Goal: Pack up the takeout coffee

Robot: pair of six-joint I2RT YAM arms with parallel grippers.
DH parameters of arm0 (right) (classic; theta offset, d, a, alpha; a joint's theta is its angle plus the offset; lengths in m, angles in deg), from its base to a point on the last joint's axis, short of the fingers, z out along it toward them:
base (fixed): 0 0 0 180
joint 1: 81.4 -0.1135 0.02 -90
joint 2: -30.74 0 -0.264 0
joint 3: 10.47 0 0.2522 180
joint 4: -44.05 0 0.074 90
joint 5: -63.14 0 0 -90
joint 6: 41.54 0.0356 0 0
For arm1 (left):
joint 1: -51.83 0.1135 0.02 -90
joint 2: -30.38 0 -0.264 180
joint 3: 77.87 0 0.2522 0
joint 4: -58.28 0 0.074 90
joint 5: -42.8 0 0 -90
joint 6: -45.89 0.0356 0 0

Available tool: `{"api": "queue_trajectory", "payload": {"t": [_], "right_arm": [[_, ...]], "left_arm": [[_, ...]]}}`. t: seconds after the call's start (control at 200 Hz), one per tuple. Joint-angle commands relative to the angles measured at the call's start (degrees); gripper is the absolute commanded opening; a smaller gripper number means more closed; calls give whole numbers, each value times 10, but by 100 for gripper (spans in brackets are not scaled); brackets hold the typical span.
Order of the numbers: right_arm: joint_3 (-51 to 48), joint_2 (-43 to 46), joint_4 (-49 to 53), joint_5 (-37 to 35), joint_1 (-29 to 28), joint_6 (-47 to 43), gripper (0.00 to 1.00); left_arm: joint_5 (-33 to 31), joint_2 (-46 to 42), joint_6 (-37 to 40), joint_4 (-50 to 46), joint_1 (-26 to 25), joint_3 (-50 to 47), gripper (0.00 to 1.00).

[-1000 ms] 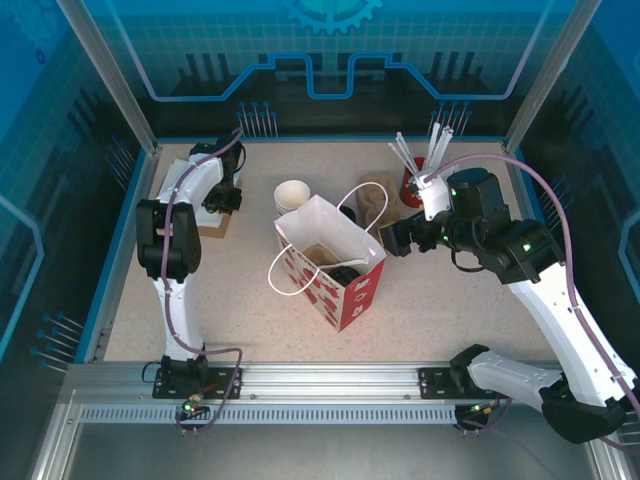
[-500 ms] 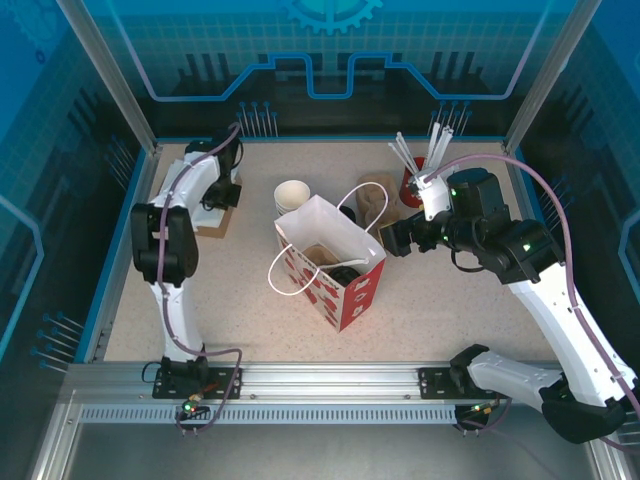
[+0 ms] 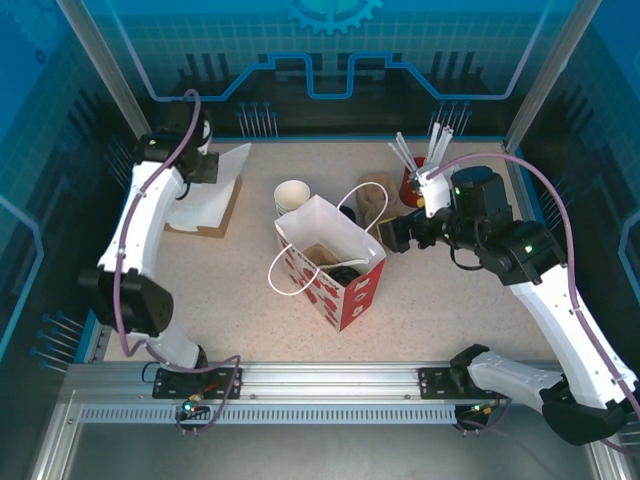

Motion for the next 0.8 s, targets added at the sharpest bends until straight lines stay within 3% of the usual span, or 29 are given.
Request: {"api": "queue_trajectory", "payload": {"t": [0.0,0.27,0.56,0.795], "right_arm": [[5,6,-47,36,7,-16,100],[49,-7,-106,72,7,-78,100],[112,-52,-144,163,-8,-140,100],[170,-101,-158,161,-34,-205,100]], "left_arm": [[18,-55,21,33,-2,-7,0],[130,-148,-22,114,-2,5,0],[359,-189,-167,224,-2,7,0],[510,-197,-220,292,-5,3,0]]}}
